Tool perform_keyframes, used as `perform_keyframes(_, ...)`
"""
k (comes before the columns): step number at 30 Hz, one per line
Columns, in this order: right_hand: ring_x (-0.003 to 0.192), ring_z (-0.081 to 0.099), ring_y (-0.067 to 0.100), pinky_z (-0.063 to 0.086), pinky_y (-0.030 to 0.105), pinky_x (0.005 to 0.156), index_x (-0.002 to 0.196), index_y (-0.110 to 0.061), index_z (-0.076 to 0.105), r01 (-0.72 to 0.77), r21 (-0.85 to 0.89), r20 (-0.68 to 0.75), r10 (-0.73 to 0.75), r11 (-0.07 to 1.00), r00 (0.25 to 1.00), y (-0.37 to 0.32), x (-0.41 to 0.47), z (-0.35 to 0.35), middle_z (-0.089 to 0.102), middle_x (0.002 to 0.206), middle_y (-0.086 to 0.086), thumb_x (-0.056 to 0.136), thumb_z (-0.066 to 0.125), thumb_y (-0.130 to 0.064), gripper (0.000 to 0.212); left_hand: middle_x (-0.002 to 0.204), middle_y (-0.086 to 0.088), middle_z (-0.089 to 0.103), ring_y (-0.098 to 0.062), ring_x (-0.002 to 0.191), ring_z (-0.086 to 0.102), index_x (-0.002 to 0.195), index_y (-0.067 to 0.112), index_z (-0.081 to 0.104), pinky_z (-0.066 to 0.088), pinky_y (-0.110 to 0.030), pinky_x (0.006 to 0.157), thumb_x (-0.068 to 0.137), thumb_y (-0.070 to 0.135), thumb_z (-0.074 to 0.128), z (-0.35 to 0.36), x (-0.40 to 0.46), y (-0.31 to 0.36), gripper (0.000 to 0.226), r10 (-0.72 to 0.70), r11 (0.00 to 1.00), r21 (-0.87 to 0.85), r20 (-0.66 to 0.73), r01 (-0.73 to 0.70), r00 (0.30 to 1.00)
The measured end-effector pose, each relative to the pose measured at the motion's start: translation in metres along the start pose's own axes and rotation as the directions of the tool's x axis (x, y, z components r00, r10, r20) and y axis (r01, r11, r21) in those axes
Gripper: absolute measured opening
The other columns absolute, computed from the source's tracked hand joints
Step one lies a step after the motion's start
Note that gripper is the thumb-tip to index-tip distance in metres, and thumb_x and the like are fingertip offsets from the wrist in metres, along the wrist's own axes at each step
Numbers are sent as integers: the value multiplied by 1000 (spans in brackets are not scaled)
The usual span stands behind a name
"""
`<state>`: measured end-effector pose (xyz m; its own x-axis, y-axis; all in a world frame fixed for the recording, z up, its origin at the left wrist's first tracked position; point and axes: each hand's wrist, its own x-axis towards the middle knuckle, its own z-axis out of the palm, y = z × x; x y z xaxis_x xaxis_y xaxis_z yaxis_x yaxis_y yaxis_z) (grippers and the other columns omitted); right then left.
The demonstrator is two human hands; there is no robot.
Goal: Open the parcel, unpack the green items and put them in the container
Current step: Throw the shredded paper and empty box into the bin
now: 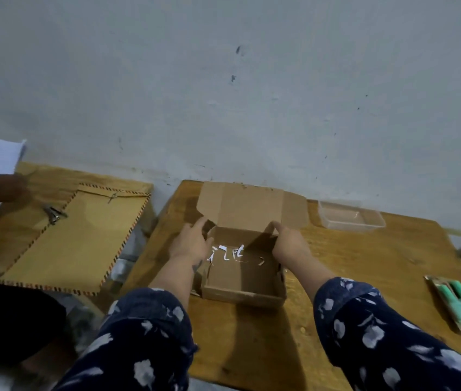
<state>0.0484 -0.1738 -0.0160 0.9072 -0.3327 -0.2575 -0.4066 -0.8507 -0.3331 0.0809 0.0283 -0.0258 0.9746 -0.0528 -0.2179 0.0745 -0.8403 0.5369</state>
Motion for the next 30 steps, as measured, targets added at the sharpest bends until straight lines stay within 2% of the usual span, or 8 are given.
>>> perform_keyframes(2,99,62,29,57,36,77,144,-25,35,13,-20,1,-13,1000,1000,0,7,0,60,118,14,86,44,4,65,140,-6,44,-30,116,52,144,34,33,48,-46,91,94,36,52,4,9,5,53,11,996,92,-22,-9,1000)
perform_keyframes(5,101,61,28,56,36,80,139,-23,44,45,-48,-2,-45,998,999,2,16,-5,60,119,13,87,46,4,58,147,-5,36,-34,129,40,145,36,32,39,-50,99,94,44,50,10,19,8,54,-73,958,274,-67,88,995)
perform_keyframes(8,102,61,28,56,37,82,134,-21,50,55,-53,10,-55,997,998,4,24,-7,62,116,13,87,47,3,53,141,-9,44,-33,122,49,148,38,22,46,-45,93,94,45,50,17,28,4,61,-160,971,179,10,156,987)
perform_keyframes(11,97,63,27,57,35,77,130,-20,54,44,-58,13,-43,997,999,2,30,-8,63,112,11,86,47,2,49,129,-7,58,-28,108,59,148,38,26,52,-41,86,96,35,51,21,31,3,57,-95,986,139,-13,96,995)
perform_keyframes(16,100,63,26,57,33,77,130,-22,54,38,-54,-26,-39,998,999,-2,30,-5,63,113,10,86,50,6,52,127,-5,61,-25,105,61,142,35,42,53,-36,82,95,18,54,24,32,13,50,-9,995,95,-75,16,997)
perform_keyframes(18,101,63,26,57,33,78,130,-21,54,28,-46,-34,-30,999,999,-1,26,-7,63,115,10,86,50,6,52,125,-5,62,-25,104,62,141,33,44,53,-36,82,95,15,54,24,30,15,51,-11,996,85,-82,18,997)
perform_keyframes(23,97,63,26,59,38,78,129,-21,55,-4,40,-101,8,999,995,5,6,-24,63,112,10,85,51,6,53,115,-3,66,-20,88,62,140,32,46,53,-31,67,94,17,56,10,16,31,49,70,996,65,-136,-62,988)
perform_keyframes(30,105,61,32,55,42,84,138,-24,47,-72,142,-257,107,987,961,52,-70,-52,61,122,14,86,41,6,60,113,-1,66,-24,98,62,138,35,48,49,-29,68,94,18,47,11,-42,77,47,275,961,63,-153,-268,949)
